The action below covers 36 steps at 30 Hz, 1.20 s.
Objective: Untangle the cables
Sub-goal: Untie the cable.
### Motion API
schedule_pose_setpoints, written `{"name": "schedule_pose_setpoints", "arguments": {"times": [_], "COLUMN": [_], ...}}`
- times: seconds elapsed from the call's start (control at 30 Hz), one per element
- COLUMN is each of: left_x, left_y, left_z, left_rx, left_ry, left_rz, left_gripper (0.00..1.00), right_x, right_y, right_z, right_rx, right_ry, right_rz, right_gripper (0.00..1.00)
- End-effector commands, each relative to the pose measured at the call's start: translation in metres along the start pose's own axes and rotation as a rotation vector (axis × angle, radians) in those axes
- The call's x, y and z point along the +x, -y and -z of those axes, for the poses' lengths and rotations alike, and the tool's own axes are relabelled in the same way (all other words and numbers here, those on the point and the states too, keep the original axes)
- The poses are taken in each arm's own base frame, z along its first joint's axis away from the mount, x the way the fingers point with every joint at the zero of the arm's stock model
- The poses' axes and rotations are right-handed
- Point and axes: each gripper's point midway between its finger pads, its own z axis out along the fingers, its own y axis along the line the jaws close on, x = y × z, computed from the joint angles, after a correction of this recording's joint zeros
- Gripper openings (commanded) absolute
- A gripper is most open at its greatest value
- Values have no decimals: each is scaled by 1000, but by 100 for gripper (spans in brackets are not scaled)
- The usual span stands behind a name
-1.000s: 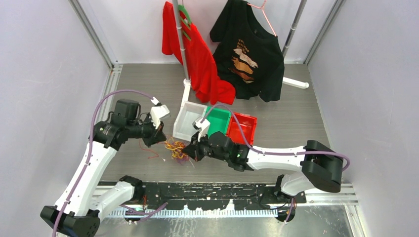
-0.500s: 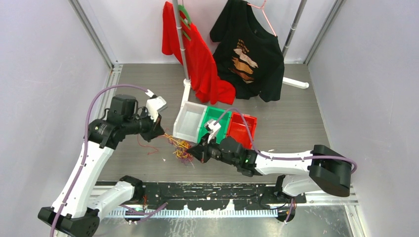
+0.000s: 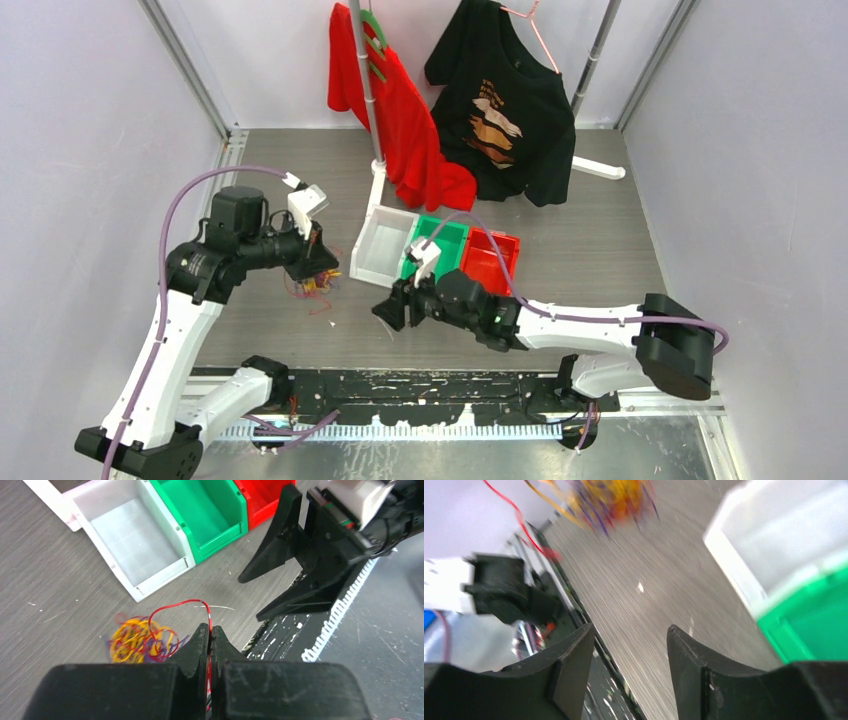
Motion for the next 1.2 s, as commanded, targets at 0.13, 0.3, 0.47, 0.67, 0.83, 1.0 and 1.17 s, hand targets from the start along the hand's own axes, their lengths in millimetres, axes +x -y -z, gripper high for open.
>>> {"name": "schedule_pose_setpoints", "arguments": {"times": [0.13,0.3,0.47,0.67,0.83,1.0,1.17], "left_x": [-12,-15,-21,-28,-29,-31,-35], "left_y": [22,29,41,51,56,61,62], "left_z": [7,11,15,22,26,28,28], "left_rx": [89,122,177,212,227,255,267], "left_ry": [67,73,90,104,108,112,120], "left_rz": [8,13,35,48,36,35,45], "left_gripper": [0,0,0,0,0,0,0], "right_x": [-87,-86,-82,-84,-87,-87,-85], "right_y": [-63,-72,-73,-76,-69,-67,-74], "right_z": [-23,-32,-39,-48,-50,-48,-54], "right_rx": [-172,-216,-226,-232,-192,-185,-214], "right_ry": [190,190,184,182,198,205,193], "right_rz": [115,108,96,83,88,89,63], "right_gripper": [65,64,53,39,60,60,42]}}
